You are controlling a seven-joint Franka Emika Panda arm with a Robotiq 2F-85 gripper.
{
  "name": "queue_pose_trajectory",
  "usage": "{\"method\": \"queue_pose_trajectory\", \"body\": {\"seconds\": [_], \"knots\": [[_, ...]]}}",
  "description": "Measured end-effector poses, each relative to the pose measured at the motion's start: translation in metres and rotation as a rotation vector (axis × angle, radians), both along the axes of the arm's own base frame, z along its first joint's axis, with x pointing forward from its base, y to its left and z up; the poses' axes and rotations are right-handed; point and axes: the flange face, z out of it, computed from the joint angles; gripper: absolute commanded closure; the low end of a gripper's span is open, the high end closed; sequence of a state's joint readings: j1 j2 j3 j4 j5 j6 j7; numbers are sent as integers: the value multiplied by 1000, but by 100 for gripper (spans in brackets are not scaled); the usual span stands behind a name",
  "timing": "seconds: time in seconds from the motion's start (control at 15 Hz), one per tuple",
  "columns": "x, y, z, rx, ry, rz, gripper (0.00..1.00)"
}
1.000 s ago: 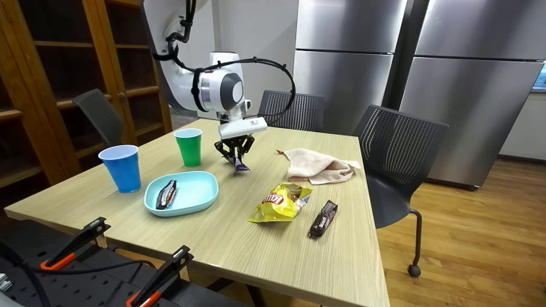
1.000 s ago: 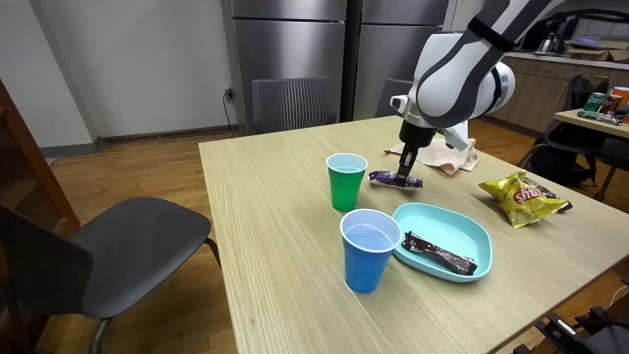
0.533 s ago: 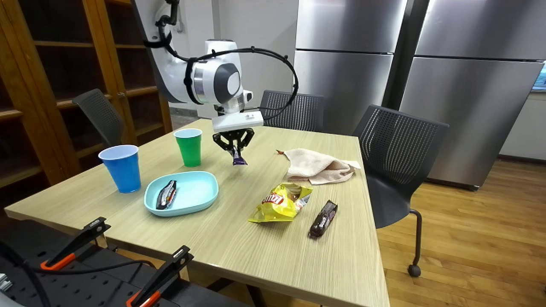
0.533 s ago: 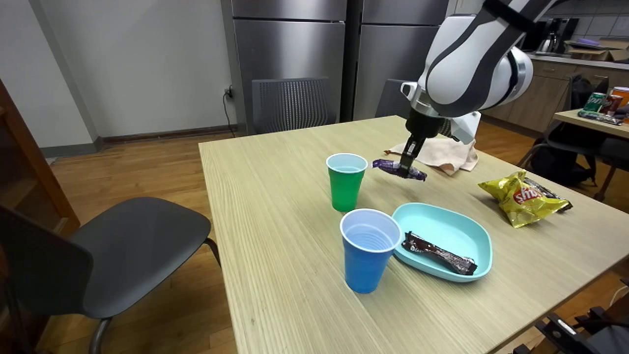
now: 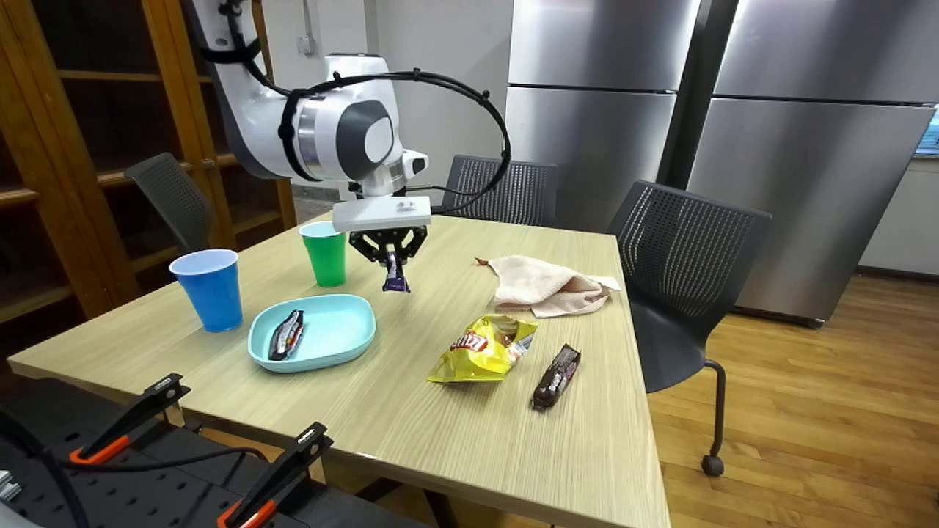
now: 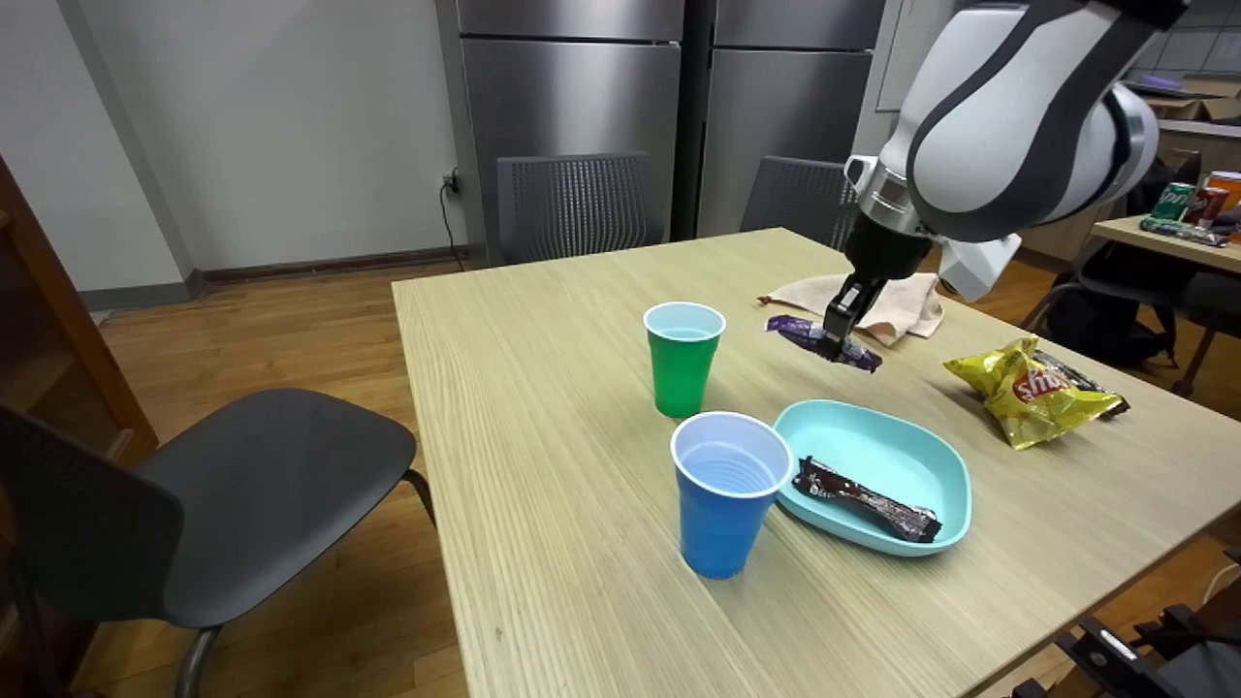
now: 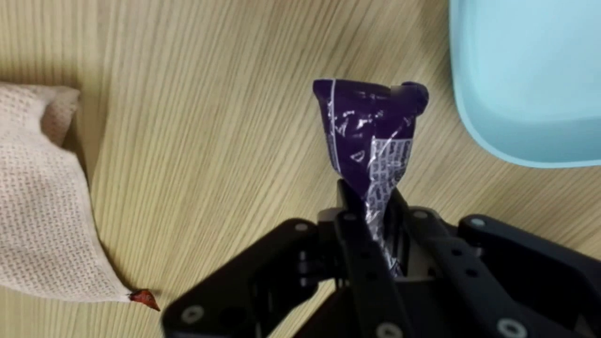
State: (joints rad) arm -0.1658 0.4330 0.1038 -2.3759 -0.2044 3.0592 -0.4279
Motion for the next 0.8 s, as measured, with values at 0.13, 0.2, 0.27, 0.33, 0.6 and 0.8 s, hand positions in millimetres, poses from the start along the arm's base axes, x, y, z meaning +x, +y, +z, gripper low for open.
{"method": "queue_pose_trajectory", "body": {"seconds": [0.13, 0.2, 0.27, 0.33, 0.6, 0.8], "knots": [[-18, 0, 1, 6, -13, -21, 96], [-27, 1, 1, 9, -17, -29, 96], [-35, 1, 0, 12, -20, -36, 96], [-44, 2, 0, 13, -21, -43, 96], [-71, 9, -7, 10, -8, -53, 96], [-87, 19, -14, 4, 19, -43, 96]]}}
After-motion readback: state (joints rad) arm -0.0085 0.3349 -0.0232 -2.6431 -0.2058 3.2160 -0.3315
